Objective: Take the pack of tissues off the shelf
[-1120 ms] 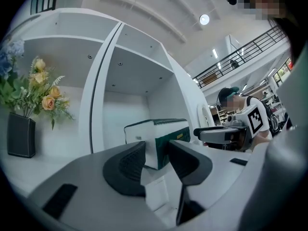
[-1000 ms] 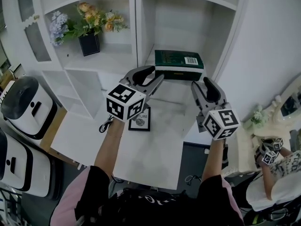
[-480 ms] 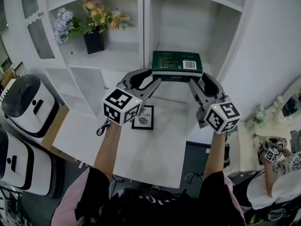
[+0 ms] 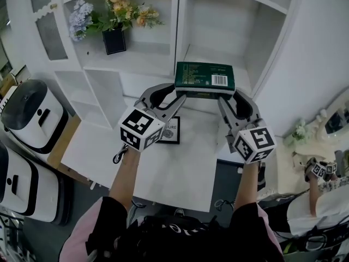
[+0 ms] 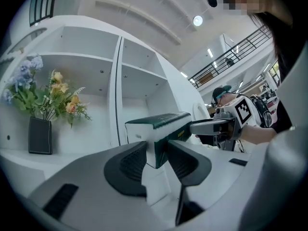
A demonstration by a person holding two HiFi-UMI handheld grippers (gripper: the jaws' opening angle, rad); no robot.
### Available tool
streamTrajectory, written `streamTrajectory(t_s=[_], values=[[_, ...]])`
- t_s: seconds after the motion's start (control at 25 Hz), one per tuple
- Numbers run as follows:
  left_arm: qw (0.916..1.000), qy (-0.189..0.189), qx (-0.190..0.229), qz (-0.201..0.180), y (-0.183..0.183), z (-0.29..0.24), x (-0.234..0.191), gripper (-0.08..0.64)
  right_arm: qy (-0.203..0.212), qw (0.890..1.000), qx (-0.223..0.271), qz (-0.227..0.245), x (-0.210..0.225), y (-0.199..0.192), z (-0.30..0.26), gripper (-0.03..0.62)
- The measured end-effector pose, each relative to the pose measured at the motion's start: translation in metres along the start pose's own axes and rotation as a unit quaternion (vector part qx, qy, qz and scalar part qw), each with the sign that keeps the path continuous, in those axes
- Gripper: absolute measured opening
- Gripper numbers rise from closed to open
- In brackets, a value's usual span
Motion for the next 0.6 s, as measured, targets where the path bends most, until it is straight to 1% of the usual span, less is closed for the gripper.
streamTrajectory(t_s=[0.28, 0.6], values=[[0.9999, 0.010, -0.011, -0.005, -0.015, 0.045, 0.021, 0.150, -0.005, 1.000, -0.020, 0.011, -0.045, -0.013, 0.025, 0.201], [0.9990, 0.011, -0.032, 0.028, -0.043, 0.106, 0.042, 0.150, -0.006, 0.999, -0.052, -0.006, -0.105, -0.036, 0.051, 0.199]])
Point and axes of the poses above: the fingertips, and each gripper's own axes: z backward along the fingers, x to its right, y out of its top, the point moved 4 cm from there along z, backward along the fingers, and after that the axes turned 3 degrees about -y, right-handed, at the moved point
